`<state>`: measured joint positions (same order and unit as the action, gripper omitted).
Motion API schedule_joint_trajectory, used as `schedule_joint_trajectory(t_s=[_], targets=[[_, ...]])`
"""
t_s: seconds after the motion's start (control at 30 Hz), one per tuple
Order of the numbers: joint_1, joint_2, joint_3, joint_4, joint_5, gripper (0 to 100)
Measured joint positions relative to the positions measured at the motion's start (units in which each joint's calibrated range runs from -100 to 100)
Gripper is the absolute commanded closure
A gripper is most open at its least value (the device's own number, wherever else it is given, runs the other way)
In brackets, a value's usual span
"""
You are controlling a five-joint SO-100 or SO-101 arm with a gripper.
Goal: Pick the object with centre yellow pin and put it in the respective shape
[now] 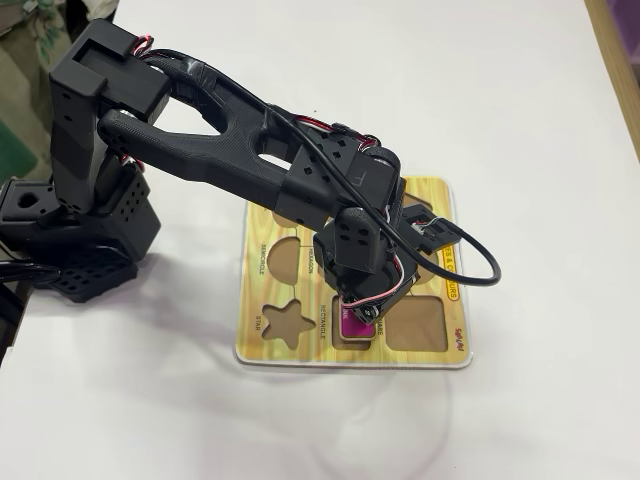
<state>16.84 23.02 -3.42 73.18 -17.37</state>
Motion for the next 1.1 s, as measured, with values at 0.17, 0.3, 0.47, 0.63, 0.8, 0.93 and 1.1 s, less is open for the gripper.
schedule_joint_trajectory(t_s=[0.17,0.3,0.47,0.63,0.8,0.93,1.1], targets=[[1.78,0.0,0.0,0.0,0.0,99],[1.78,0.0,1.71,-0.34,0.0,99],[1.68,0.0,2.25,-0.6,-0.05,99],[1.68,-0.09,2.25,-0.6,-0.05,99],[1.68,-0.09,2.25,-0.6,-0.26,90],[1.68,-0.09,2.25,0.6,-0.36,74],[1.78,-3.35,2.34,0.94,-0.36,74]])
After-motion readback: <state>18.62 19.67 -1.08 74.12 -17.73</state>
